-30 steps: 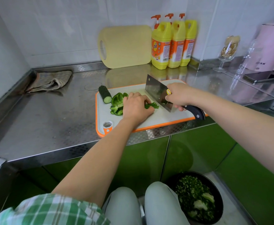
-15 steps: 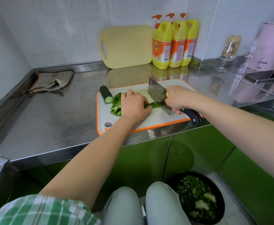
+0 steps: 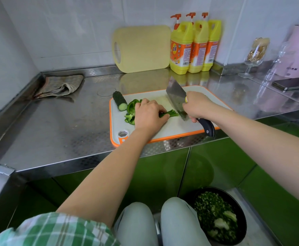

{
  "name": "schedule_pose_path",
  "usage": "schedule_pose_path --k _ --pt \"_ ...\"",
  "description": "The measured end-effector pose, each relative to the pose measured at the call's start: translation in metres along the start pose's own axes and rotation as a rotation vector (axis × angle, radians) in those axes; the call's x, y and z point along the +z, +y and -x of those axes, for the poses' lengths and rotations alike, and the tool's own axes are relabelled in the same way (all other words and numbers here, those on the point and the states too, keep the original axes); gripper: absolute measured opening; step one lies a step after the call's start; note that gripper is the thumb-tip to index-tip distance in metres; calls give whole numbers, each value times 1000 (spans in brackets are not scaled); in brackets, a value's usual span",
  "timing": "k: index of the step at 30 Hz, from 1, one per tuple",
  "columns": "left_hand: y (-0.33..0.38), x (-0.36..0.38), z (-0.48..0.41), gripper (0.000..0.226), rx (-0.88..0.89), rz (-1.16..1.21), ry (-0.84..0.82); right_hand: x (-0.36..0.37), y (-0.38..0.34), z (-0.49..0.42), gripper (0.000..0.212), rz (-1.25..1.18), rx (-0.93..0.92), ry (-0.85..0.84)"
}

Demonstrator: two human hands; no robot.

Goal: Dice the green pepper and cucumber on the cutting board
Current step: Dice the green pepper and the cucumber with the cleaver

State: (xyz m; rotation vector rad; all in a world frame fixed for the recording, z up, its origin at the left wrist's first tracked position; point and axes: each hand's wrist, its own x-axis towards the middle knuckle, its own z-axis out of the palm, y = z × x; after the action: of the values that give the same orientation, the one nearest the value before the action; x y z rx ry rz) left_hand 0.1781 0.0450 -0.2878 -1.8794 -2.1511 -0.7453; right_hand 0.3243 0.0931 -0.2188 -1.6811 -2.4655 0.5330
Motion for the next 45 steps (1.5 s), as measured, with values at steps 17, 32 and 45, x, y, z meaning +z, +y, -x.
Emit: schedule_pose_path --k 17,32,45 --pt "-1 0 0 28 -8 15 -6 5 -3 1 21 51 5 -5" --pt "-2 2 0 27 -9 4 -6 -3 -11 8 25 174 -2 -98" --pt "-2 0 1 26 6 7 -5 -5 -2 1 26 87 -2 -53"
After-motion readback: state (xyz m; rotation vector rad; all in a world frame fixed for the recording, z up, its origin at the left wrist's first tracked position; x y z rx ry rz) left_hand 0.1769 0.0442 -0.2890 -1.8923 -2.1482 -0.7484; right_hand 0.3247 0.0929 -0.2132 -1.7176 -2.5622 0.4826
